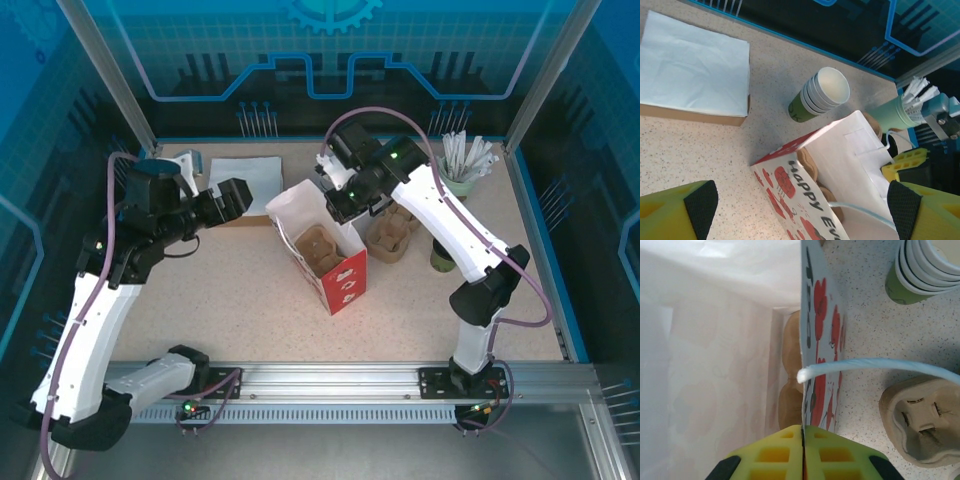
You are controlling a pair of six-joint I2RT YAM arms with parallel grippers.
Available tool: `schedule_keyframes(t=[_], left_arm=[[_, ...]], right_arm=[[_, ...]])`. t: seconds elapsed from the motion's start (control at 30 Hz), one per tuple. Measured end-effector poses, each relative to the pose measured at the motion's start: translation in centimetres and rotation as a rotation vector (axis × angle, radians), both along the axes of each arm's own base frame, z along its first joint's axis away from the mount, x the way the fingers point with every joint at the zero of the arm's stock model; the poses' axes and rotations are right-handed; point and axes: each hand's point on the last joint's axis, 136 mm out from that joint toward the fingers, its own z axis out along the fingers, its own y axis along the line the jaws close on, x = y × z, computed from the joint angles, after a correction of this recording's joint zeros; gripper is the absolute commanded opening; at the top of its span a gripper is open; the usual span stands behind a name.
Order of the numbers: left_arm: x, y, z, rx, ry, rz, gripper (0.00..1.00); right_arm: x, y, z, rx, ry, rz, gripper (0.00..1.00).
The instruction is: Pack the takeout coffee
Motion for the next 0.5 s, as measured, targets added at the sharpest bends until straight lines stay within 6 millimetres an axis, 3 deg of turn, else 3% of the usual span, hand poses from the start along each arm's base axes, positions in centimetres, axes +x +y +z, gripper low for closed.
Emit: schedule_keyframes(t=[0.13, 0.5], left_arm=[[0.7, -1.7, -0.6, 0.027, 0.015, -0.116, 0.89], [5.1, -4.2, -5.5, 0.189, 0.121, -0.315, 0.9]], right_arm=[[-0.6, 0.4, 0.0, -0.004, -0.005, 0.048, 0.11], [-0.9, 0.7, 0.1, -0.005, -0.013, 0.102, 0.14]])
